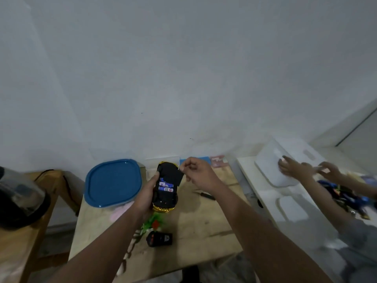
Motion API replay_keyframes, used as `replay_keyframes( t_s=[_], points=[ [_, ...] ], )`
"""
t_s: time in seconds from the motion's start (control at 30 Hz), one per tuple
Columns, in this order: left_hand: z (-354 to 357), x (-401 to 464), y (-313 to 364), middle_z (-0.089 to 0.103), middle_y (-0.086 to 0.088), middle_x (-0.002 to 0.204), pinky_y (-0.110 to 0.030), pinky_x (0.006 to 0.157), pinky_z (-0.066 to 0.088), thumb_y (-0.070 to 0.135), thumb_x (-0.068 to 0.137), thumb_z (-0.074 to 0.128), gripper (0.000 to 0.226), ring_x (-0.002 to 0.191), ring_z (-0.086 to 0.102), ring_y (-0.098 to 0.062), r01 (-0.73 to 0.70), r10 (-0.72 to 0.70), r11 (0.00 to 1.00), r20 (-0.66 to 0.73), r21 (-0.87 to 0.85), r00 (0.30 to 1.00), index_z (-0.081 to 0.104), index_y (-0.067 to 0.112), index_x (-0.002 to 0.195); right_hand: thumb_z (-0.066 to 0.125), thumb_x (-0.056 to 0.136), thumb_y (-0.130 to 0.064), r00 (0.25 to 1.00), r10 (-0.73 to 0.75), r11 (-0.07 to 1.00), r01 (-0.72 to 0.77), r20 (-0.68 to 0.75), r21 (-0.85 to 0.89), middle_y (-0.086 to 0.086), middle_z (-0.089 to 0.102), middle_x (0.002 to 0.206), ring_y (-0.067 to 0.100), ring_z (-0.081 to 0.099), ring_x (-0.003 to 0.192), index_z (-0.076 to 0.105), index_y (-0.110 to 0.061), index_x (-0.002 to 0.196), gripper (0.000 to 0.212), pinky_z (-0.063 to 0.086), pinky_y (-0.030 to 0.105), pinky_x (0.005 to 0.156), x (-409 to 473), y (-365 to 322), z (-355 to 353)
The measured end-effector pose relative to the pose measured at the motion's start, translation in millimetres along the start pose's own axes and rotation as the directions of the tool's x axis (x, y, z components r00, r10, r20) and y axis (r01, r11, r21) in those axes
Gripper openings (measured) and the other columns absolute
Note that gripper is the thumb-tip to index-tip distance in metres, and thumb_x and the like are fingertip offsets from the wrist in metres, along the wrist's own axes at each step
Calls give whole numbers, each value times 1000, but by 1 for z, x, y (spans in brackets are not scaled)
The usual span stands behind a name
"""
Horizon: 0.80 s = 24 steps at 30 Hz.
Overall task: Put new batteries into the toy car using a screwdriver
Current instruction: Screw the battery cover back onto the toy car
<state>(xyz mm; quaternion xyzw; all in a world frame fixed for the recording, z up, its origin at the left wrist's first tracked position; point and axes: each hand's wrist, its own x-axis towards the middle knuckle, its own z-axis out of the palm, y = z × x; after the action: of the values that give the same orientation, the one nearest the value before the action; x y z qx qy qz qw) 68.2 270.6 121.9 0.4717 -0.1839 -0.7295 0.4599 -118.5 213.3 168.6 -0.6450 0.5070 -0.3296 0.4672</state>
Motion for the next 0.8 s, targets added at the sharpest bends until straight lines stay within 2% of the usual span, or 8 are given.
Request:
replay_keyframes(
  t_s=[0.1,0.2,0.4,0.57,0.7,0.8],
  points=[
    [5,-10,0,75,-18,97,-35,64,62,52,104,46,54,74,73,-28,-44,42,999,56,29,998,73,7,117,65,97,-12,998,-48,997,51,50,-58,1,63,75,11,54,55,66,-5,92,9,48,21,60,-10,-12,11],
    [6,-20,0,74,-18,98,-35,65,61,54,103,44,56,76,71,-28,-83,78,995,95,48,992,71,7,119,65,97,-13,996,-68,994,73,59,-80,7,65,83,9,54,55,66,-4,94,9,49,24,62,-19,-15,18],
    [5,-35,0,73,-17,95,-34,62,60,55,102,44,56,73,71,-28,-94,90,995,123,24,988,70,8,120,65,97,-10,995,-83,995,86,54,-56,-3,62,74,10,53,55,67,-3,93,9,48,22,62,-27,-22,22],
    [5,-42,3,73,-18,95,-36,60,60,53,105,43,54,72,71,-29,-129,123,991,122,42,985,66,10,126,63,98,-12,995,-72,995,76,72,-59,-4,62,75,12,56,57,66,-4,97,9,46,16,59,-31,-27,22],
    [6,-44,4,73,-17,98,-34,63,60,52,105,42,55,74,71,-29,-142,134,988,118,56,984,63,9,132,63,98,-14,994,-89,992,94,61,-81,-3,63,77,12,58,57,66,-7,95,8,51,26,68,-31,-27,23],
    [9,-45,6,74,-16,95,-33,62,60,51,107,39,57,72,71,-27,-153,144,986,125,65,982,63,7,133,62,98,-12,995,-99,993,100,17,-68,0,63,79,12,58,55,66,-9,93,7,52,29,68,-30,-27,24]
  ],
)
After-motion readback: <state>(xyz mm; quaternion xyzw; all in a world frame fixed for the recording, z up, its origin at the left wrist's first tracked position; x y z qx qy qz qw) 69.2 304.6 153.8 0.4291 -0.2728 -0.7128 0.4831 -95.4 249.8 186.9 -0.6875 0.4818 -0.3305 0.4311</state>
